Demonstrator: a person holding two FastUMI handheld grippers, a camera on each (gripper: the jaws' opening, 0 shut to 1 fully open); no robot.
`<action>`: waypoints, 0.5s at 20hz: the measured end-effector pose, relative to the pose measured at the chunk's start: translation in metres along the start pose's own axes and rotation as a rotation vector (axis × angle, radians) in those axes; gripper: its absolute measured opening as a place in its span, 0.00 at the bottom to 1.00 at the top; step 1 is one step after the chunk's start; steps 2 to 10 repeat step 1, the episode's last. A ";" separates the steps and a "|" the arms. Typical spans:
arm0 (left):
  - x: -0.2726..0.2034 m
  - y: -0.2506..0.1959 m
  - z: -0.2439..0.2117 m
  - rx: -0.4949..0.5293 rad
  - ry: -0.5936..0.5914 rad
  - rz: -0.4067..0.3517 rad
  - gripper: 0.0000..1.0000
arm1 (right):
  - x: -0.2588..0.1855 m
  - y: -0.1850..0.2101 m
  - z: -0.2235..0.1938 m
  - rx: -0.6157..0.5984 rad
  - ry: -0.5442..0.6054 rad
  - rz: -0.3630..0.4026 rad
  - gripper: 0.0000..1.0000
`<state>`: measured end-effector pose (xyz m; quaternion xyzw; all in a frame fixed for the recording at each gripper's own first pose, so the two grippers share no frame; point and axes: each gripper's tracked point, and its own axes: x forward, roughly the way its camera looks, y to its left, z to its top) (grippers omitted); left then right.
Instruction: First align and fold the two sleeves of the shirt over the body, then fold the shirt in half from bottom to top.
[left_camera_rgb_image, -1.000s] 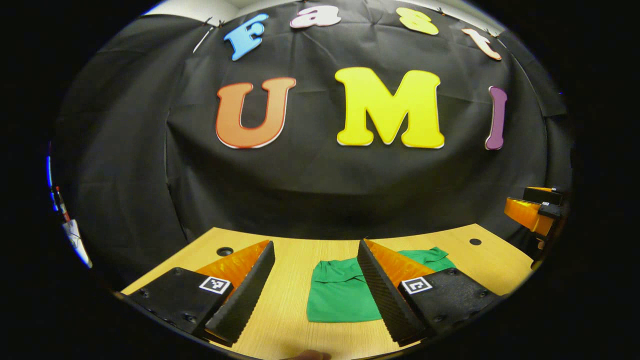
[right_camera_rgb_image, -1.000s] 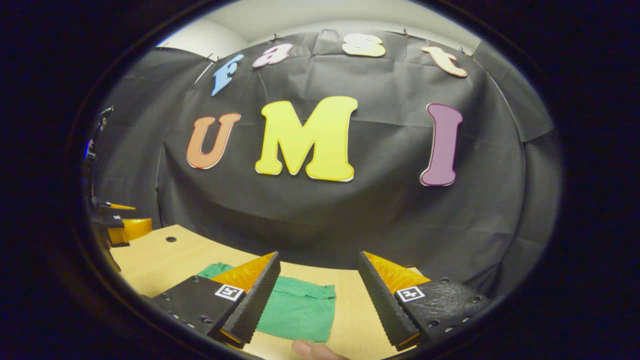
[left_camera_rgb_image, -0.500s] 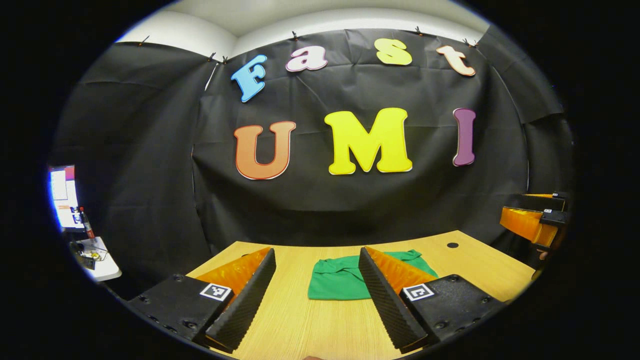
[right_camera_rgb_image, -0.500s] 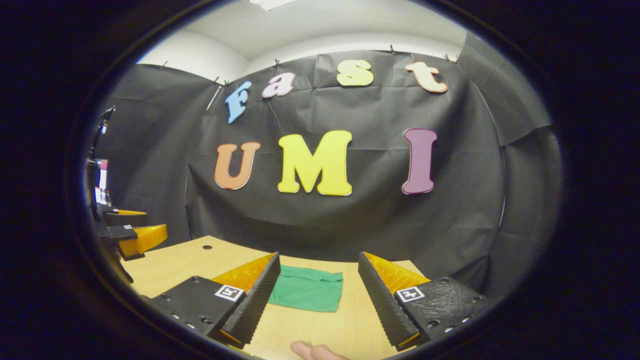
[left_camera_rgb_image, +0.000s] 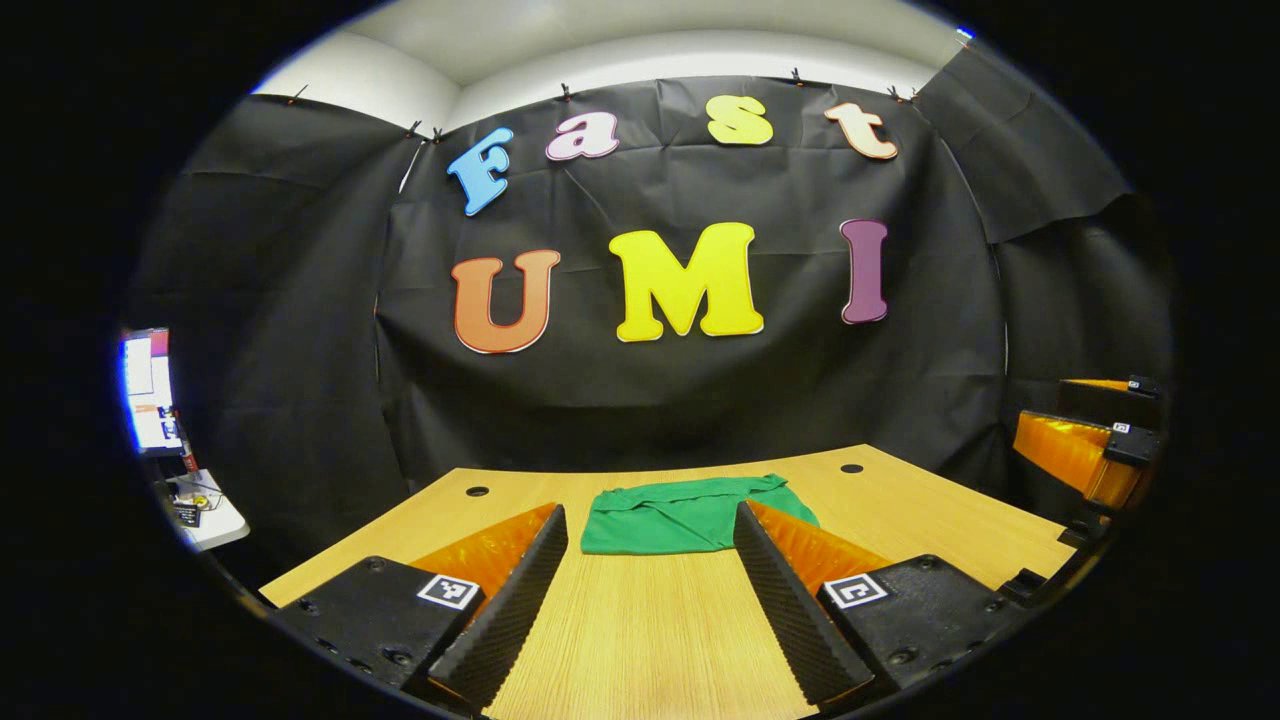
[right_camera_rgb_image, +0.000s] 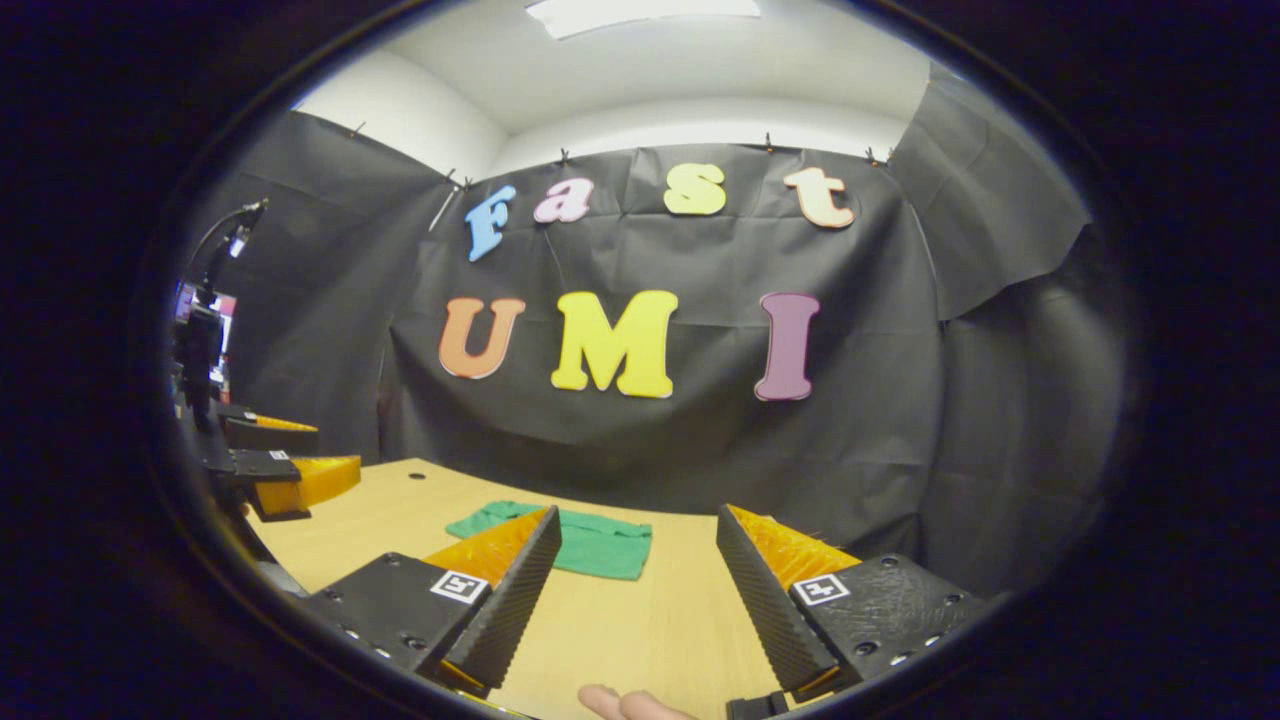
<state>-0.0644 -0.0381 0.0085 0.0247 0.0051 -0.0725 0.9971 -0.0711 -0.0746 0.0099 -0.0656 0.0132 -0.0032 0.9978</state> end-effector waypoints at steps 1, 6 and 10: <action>0.000 -0.001 -0.003 -0.004 0.005 -0.009 1.00 | -0.002 0.003 -0.004 0.007 0.021 0.001 0.95; 0.000 -0.001 -0.003 -0.004 0.005 -0.009 1.00 | -0.002 0.003 -0.004 0.007 0.021 0.001 0.95; 0.000 -0.001 -0.003 -0.004 0.005 -0.009 1.00 | -0.002 0.003 -0.004 0.007 0.021 0.001 0.95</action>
